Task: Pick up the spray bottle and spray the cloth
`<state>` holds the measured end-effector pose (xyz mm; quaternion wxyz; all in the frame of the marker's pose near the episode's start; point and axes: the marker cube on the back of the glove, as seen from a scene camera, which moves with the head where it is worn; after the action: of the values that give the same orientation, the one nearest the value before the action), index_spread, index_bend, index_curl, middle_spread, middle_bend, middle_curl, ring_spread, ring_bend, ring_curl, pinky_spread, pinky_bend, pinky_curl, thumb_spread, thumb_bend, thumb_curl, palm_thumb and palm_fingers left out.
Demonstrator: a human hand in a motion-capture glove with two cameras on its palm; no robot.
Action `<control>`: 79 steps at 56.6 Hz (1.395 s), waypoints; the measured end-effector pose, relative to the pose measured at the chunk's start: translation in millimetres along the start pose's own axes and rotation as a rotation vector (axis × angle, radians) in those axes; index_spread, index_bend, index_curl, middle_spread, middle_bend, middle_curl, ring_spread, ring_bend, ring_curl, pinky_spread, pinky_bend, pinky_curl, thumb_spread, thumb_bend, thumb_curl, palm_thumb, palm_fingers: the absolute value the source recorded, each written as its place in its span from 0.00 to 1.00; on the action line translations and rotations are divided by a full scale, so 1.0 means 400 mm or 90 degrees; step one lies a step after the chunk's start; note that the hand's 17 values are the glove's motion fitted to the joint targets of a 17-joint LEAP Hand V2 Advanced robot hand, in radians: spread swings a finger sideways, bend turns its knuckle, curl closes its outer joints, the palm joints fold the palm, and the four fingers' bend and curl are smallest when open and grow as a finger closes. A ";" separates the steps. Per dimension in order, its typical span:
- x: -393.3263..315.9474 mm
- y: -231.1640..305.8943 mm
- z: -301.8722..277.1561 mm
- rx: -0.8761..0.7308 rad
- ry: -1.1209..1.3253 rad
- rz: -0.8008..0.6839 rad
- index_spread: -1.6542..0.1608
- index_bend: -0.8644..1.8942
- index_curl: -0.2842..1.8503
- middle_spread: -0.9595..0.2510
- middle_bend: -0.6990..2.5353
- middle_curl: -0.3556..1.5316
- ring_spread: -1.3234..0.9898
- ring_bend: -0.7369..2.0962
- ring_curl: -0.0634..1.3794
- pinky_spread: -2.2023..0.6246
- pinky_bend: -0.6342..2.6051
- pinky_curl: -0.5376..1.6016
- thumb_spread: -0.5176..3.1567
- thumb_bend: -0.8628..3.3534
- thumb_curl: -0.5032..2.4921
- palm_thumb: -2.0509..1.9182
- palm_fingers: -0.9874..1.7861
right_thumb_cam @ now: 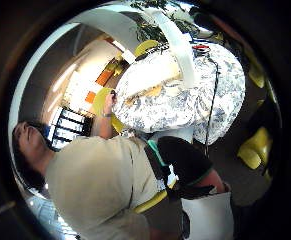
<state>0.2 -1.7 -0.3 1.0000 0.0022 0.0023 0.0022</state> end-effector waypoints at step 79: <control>-0.085 -0.568 0.225 0.164 -0.671 0.143 0.75 0.36 0.23 0.79 0.29 0.37 0.55 0.43 0.26 0.84 0.28 0.41 0.39 0.20 0.30 0.73 0.54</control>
<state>-32.5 -229.4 89.0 0.8511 0.1254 -0.4983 0.1075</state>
